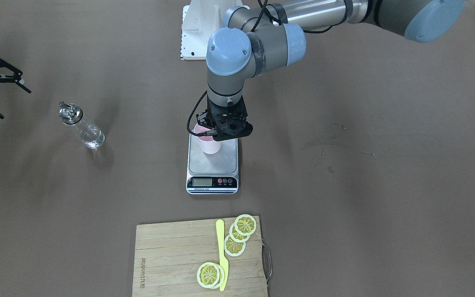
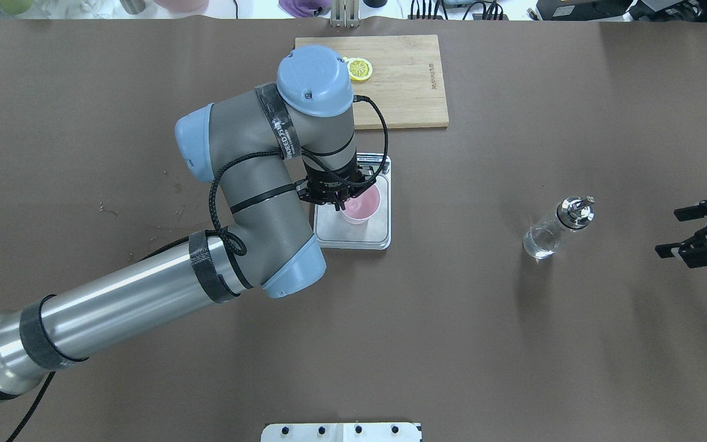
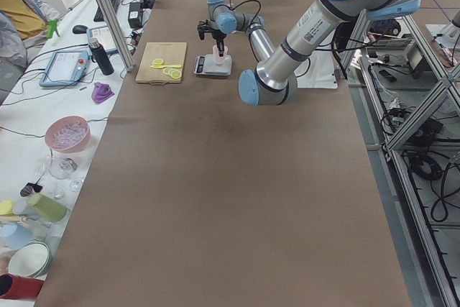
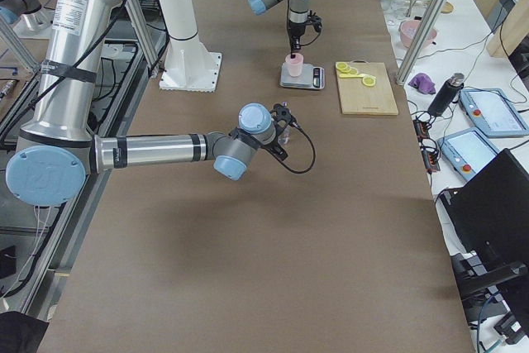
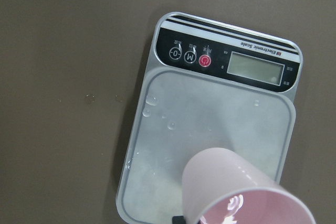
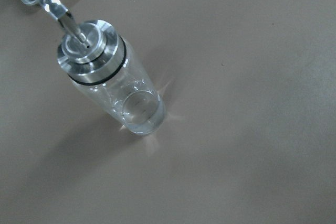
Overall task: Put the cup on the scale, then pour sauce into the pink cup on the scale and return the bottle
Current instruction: 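Set the pink cup on the scale, open left gripper while right gripper approaches bottle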
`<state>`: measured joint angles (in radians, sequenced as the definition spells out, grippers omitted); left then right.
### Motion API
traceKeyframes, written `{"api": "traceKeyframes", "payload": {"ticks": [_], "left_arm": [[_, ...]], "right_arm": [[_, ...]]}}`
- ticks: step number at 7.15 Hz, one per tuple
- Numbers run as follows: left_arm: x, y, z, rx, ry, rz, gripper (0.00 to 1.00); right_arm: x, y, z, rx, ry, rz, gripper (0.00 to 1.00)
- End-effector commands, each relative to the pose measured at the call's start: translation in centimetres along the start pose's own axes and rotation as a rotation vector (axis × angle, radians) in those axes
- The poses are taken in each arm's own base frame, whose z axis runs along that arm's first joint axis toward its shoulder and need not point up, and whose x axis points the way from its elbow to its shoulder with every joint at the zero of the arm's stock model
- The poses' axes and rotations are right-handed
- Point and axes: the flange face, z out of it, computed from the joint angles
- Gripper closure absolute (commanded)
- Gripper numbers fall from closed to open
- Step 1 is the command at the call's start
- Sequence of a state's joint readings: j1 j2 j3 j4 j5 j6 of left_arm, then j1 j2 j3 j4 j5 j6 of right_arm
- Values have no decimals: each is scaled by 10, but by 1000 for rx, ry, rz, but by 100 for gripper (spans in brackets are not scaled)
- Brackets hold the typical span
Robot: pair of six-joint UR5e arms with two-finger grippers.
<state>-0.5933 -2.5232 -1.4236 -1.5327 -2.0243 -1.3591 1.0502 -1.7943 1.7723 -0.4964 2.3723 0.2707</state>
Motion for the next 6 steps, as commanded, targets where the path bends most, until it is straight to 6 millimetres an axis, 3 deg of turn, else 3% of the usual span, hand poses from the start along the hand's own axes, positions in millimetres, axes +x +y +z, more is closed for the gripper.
{"api": "traceKeyframes", "payload": {"ticks": [1, 3, 6], "left_arm": [[-2, -7, 1, 4, 4, -4, 100], [-4, -15, 4, 7, -2, -13, 100], [-6, -28, 3, 21, 9, -20, 100]], "right_arm": [[-15, -24, 15, 92, -68, -47, 2], [-25, -24, 16, 153, -93, -134, 2], [-5, -37, 38, 263, -69, -226, 4]]}}
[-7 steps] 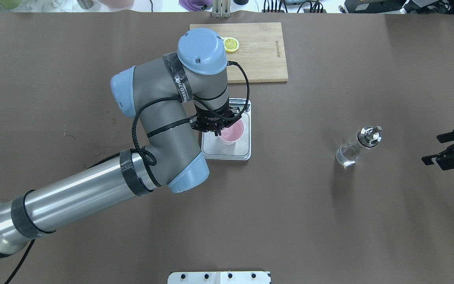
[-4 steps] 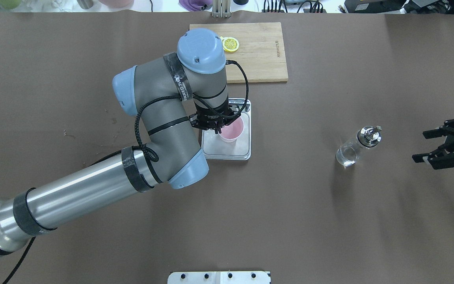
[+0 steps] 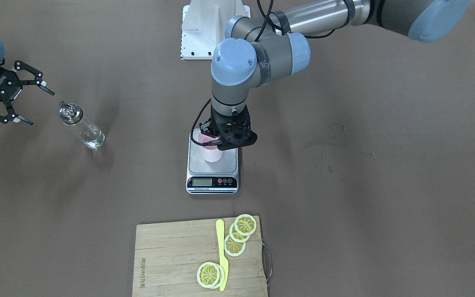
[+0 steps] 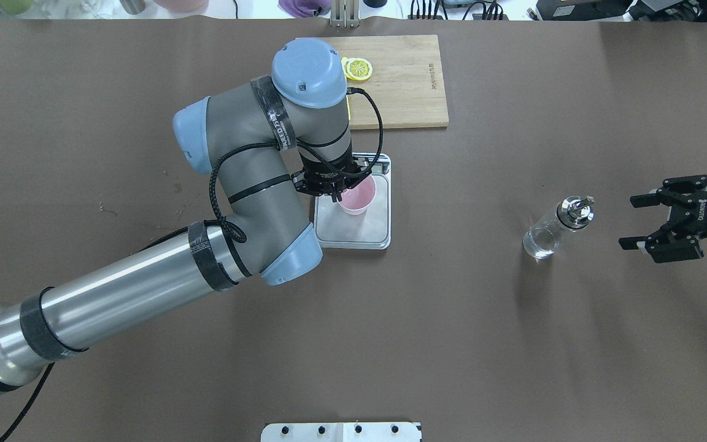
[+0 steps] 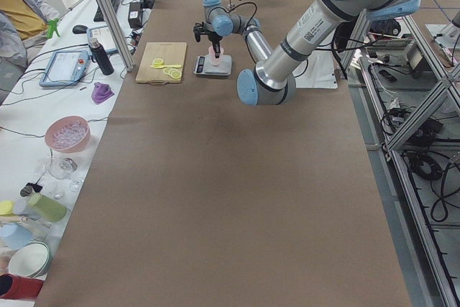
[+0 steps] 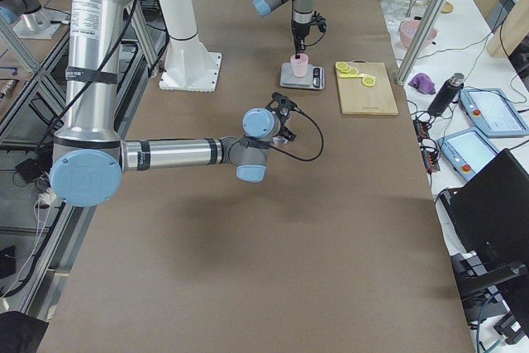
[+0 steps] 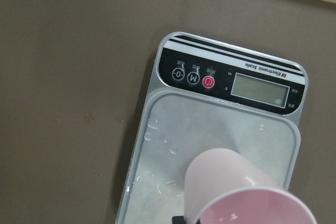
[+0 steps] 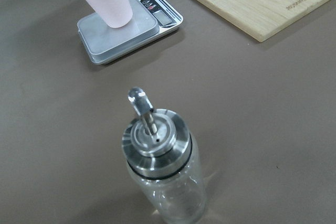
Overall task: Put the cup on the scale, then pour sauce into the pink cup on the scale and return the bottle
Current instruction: 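Set the pink cup on the scale, open left gripper while right gripper approaches bottle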
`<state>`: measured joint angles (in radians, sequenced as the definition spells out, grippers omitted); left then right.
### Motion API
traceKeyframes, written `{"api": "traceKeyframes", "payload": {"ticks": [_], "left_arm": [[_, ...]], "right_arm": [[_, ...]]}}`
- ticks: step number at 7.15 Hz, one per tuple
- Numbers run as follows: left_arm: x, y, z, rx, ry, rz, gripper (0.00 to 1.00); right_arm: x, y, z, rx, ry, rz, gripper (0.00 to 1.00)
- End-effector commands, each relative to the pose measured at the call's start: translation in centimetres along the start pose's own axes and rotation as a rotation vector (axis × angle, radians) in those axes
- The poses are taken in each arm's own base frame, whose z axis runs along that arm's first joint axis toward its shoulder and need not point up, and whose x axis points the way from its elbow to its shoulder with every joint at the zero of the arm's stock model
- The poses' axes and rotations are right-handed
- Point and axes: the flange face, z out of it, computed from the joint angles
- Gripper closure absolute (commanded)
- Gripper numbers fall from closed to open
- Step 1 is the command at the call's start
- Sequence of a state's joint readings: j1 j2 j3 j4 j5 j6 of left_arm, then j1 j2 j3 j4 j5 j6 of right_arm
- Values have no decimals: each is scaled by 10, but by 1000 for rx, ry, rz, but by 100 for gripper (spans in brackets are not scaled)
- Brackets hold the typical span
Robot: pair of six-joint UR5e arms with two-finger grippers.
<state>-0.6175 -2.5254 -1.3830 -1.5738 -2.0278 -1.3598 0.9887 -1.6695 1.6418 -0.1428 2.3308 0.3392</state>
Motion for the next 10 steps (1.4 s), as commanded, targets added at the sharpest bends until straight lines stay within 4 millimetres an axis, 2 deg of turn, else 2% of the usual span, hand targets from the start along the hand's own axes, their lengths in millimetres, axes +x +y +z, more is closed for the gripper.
{"api": "traceKeyframes", "payload": {"ticks": [1, 2, 3, 5, 6, 7, 8, 9, 10], "left_arm": [[-2, -8, 3, 7, 11, 0, 100], [-1, -8, 2, 7, 14, 5, 13], [-1, -8, 2, 8, 15, 4, 2], [-3, -16, -4, 14, 21, -4, 2], [-4, -20, -6, 17, 21, -8, 2], [-10, -34, -19, 6, 32, -25, 2], [-23, -52, -44, -54, 69, -42, 2], [-52, -62, -62, -63, 97, -55, 2], [-94, -64, -75, -58, 115, -40, 2]], "right_arm": [[6, 3, 17, 54, 27, -49, 4], [6, 4, 18, 53, 27, -46, 3], [4, 14, 20, 43, 18, -34, 2], [13, 60, 25, 81, -3, -63, 2], [13, 64, 29, 83, -3, -54, 2], [9, 58, 32, 93, -16, 10, 2], [5, 57, 32, 119, -24, 20, 2], [-1, 56, 35, 150, -32, 48, 2], [-7, 57, 39, 173, -34, 56, 2]]}}
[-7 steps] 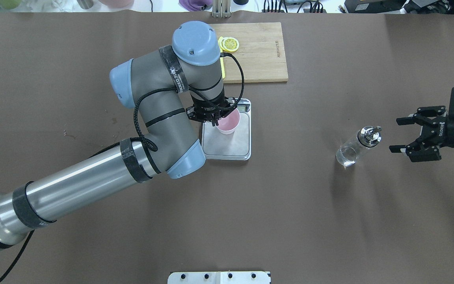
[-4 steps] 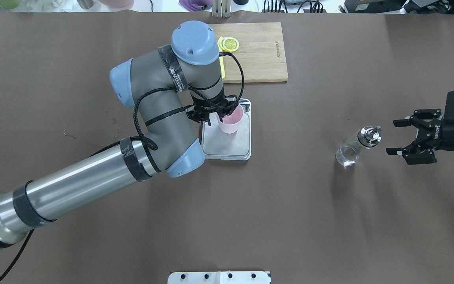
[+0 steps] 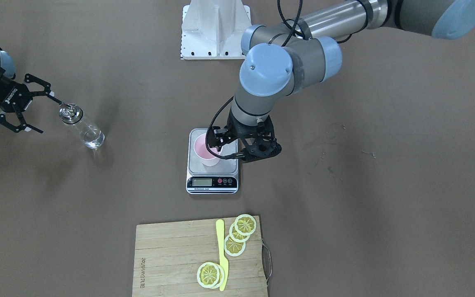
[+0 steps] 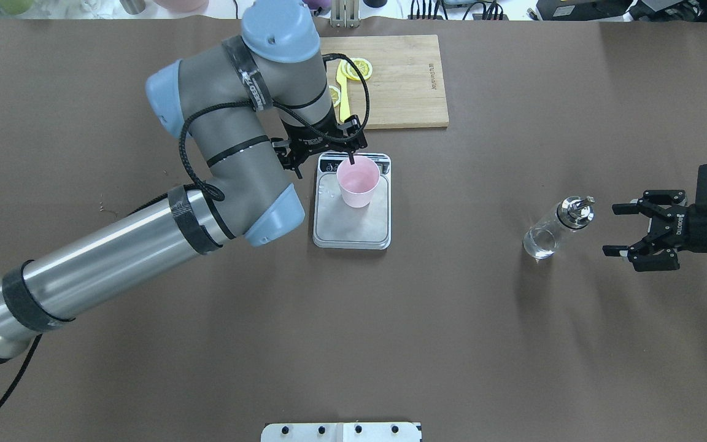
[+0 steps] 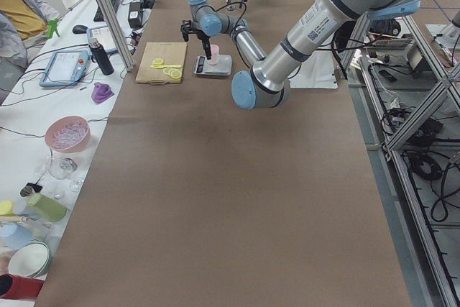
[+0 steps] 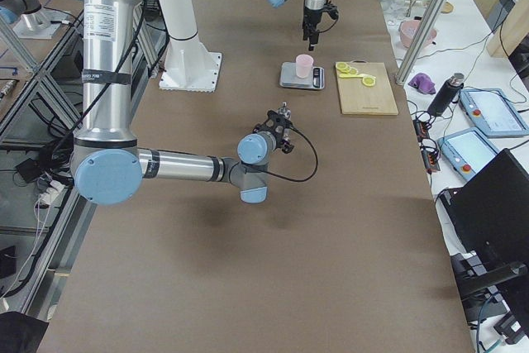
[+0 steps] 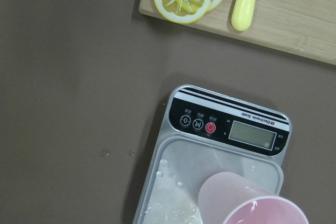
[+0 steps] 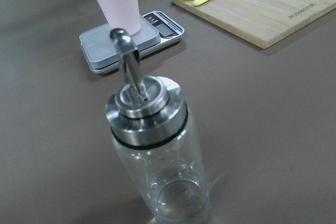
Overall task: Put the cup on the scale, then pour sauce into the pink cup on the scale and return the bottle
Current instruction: 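Raise the left gripper from the cup while the right gripper nears the bottle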
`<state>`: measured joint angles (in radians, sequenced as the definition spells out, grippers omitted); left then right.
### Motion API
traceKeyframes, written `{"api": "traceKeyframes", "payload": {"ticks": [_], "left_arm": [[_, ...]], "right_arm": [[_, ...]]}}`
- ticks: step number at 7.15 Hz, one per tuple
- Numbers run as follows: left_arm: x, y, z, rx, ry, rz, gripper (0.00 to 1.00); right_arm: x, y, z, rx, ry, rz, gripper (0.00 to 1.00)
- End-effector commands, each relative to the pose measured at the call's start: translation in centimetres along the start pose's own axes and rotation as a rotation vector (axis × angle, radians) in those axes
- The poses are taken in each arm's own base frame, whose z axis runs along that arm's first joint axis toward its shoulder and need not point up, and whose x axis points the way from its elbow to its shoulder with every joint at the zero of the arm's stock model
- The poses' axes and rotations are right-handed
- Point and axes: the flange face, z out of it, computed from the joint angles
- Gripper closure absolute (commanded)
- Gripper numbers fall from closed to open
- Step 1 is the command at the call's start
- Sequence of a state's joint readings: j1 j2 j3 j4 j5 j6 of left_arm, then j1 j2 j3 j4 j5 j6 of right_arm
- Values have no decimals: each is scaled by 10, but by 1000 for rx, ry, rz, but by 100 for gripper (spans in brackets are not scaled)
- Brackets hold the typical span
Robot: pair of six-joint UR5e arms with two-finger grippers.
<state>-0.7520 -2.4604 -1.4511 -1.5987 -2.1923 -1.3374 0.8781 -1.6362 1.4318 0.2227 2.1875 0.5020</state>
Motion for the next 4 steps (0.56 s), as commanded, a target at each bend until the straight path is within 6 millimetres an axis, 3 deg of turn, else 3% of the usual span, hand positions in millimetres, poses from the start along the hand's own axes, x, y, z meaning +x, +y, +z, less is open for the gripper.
{"api": "traceKeyframes", "payload": {"ticks": [1, 3, 4], "left_arm": [[-88, -16, -42, -19, 44, 32, 2], [-157, -56, -91, -3, 68, 23, 2], [-163, -55, -99, -6, 43, 48, 2]], "right_arm": [[-12, 4, 14, 40, 6, 21, 3], [-18, 6, 26, 63, 40, 22, 3], [-16, 9, 23, 65, 56, 22, 4]]}}
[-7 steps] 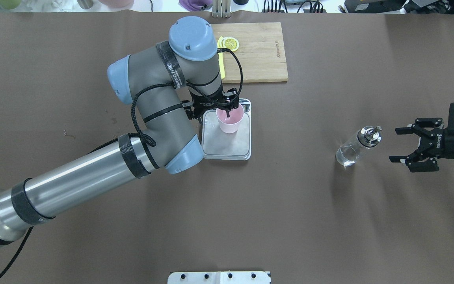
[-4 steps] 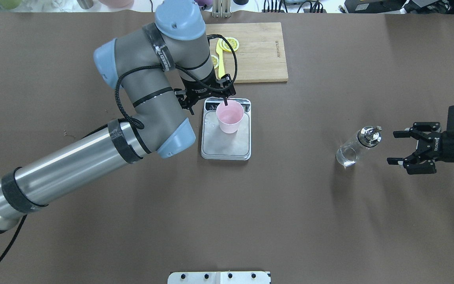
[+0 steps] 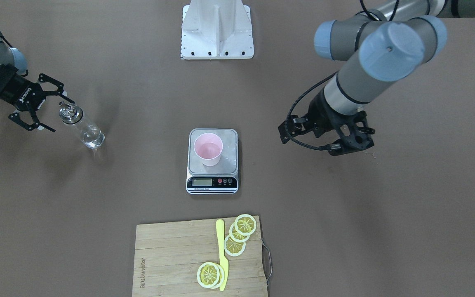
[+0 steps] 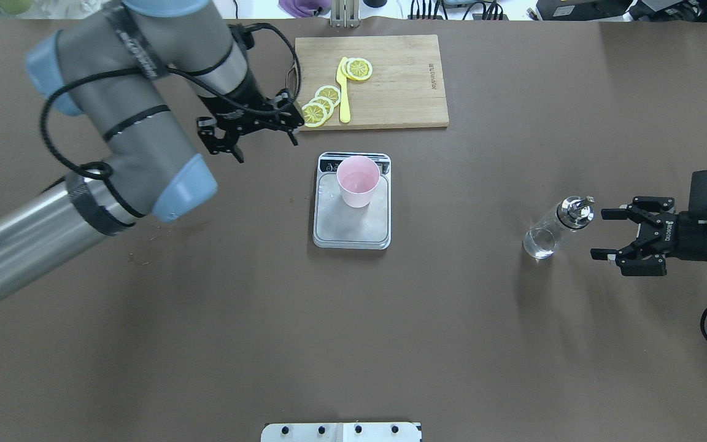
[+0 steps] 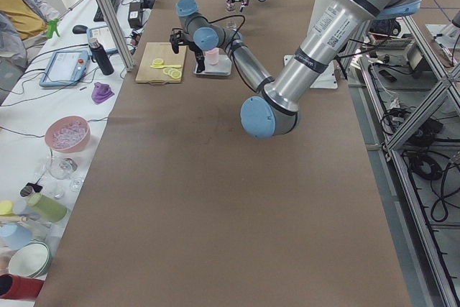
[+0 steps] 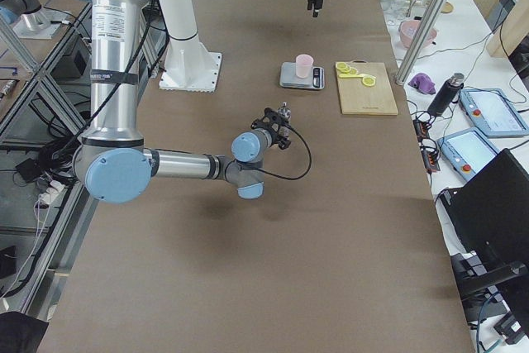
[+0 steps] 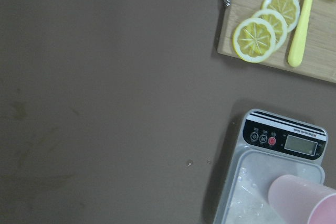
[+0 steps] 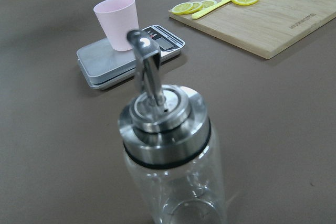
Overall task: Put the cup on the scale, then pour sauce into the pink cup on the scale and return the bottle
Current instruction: 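Raise the left gripper from the cup while the right gripper nears the bottle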
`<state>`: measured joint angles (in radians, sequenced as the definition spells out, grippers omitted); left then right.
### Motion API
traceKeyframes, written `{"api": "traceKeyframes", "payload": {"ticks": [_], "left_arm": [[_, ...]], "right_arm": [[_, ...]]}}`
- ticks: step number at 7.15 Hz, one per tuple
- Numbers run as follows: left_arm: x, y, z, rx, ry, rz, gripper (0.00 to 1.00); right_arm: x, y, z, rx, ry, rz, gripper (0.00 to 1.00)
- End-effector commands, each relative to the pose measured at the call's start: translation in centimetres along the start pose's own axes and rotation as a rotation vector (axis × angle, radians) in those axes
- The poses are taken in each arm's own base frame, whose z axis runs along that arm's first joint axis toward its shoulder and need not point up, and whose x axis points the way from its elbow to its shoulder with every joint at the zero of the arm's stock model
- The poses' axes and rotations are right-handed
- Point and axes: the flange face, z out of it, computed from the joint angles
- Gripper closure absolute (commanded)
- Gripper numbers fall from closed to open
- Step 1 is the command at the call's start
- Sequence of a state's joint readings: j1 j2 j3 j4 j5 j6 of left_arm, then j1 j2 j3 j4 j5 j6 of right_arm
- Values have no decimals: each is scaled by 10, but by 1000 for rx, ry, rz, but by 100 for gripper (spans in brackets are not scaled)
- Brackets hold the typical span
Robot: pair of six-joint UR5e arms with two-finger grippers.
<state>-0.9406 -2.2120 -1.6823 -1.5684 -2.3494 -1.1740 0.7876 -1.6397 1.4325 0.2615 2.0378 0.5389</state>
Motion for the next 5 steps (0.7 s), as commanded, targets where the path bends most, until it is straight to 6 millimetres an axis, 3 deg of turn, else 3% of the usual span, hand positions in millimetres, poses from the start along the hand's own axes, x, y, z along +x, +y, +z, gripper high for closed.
{"api": "traceKeyframes", "payload": {"ticks": [1, 5], "left_arm": [[-23, -2, -26, -10, -40, 34, 2], [-35, -14, -40, 5, -58, 41, 2]], "right_arm": [[1, 5, 0, 11, 35, -5, 5], [-21, 12, 36, 65, 96, 7, 4]]}}
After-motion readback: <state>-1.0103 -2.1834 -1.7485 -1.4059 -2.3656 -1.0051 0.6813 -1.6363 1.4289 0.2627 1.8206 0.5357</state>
